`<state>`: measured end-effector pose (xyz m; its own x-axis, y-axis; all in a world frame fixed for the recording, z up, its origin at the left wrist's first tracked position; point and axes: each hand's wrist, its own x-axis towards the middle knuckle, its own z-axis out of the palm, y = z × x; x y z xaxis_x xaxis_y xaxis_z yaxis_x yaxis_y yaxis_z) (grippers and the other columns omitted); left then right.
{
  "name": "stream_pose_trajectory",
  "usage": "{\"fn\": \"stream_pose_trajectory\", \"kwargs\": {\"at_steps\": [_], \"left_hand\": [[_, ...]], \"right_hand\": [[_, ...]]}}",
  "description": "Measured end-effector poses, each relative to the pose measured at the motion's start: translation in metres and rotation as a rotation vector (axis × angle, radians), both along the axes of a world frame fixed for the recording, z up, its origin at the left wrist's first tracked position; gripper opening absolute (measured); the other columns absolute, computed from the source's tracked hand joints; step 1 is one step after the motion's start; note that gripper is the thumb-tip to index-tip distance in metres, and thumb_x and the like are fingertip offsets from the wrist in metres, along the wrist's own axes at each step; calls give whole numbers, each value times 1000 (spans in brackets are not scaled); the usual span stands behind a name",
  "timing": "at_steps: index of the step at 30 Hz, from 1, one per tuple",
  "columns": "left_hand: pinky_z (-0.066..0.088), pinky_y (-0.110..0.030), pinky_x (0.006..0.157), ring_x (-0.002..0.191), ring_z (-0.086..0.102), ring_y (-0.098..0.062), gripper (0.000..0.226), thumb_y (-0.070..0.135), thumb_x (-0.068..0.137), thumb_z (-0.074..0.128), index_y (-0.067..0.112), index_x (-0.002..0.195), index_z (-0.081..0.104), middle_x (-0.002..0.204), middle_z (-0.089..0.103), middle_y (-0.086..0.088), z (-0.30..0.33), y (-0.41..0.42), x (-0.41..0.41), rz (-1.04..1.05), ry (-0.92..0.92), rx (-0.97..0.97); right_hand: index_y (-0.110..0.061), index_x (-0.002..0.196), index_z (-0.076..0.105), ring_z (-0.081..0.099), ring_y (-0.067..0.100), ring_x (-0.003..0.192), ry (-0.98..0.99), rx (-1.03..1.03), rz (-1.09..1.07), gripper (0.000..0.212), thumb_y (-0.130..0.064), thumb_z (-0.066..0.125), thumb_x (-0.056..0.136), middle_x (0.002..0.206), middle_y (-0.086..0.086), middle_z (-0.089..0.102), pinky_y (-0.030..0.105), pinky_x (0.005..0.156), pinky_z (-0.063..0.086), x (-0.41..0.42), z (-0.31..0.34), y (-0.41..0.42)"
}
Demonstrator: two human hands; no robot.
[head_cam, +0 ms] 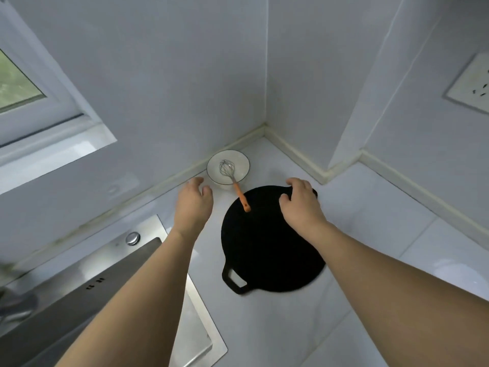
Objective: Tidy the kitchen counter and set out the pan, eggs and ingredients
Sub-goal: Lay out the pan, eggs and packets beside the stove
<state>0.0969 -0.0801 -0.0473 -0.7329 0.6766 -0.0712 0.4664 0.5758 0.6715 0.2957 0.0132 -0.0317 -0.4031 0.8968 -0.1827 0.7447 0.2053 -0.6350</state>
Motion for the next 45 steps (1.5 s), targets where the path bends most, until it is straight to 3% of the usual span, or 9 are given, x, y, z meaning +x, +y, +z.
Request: {"fn": "stream_pose_trajectory", "kwargs": {"at_steps": [6,11,17,22,29,33,37,40,45], "left_hand": [[38,-20,80,109,58,-20,40,20,99,43,12,137,51,133,56,-2,-36,38,-40,121,-309,69],[38,-32,64,72,47,-18,25,21,95,41,21,71,46,73,45,-7,-66,72,-66,211,-486,121],[45,-36,67,62,51,-24,25,20,97,38,10,78,52,64,48,-4,-81,92,-75,224,-621,160],[55,-49,74,60,53,-25,25,17,95,36,8,78,52,63,47,-5,-88,97,-73,241,-606,143],[36,-29,58,75,66,-35,20,9,92,33,8,79,49,70,51,-13,-80,101,-66,319,-551,49],[55,-41,69,79,69,-37,26,4,92,33,6,82,57,69,60,-13,-64,97,-66,309,-574,48],[56,-50,80,81,69,-41,33,2,92,33,21,68,46,66,57,-13,-45,92,-57,291,-555,58],[56,-46,77,80,70,-40,32,4,93,32,21,70,47,69,59,-15,-31,89,-47,257,-523,57],[52,-31,57,76,70,-37,30,4,90,33,4,94,63,85,67,-20,-6,79,-5,144,-485,25]], "right_hand": [[-14,145,32,47,22,124,77,-254,-18,45,-21,37,100,146,8,40,24,86,36,-75,-31,44],[-11,148,26,40,26,131,91,-329,-75,50,-19,37,100,149,11,34,31,100,35,-124,-54,81],[-8,147,28,39,26,132,161,-445,-180,48,-17,36,100,148,10,38,30,103,32,-157,-72,106],[-8,108,60,54,23,85,298,-557,-252,28,-12,38,91,98,7,60,25,65,40,-168,-82,101],[-9,85,55,53,24,86,376,-634,-349,21,-7,36,91,89,9,57,34,79,44,-170,-69,92],[-17,76,50,49,21,90,403,-632,-339,22,-10,40,94,84,4,51,42,93,47,-161,-57,86],[-15,96,53,49,22,92,496,-627,-382,11,-13,43,93,78,0,47,51,98,47,-144,-40,75],[1,120,57,53,22,83,537,-652,-423,33,-12,45,92,84,4,52,52,98,46,-129,-31,69],[6,114,58,58,31,100,504,-700,-501,28,-6,41,96,95,16,59,51,99,46,-79,-10,52]]}}
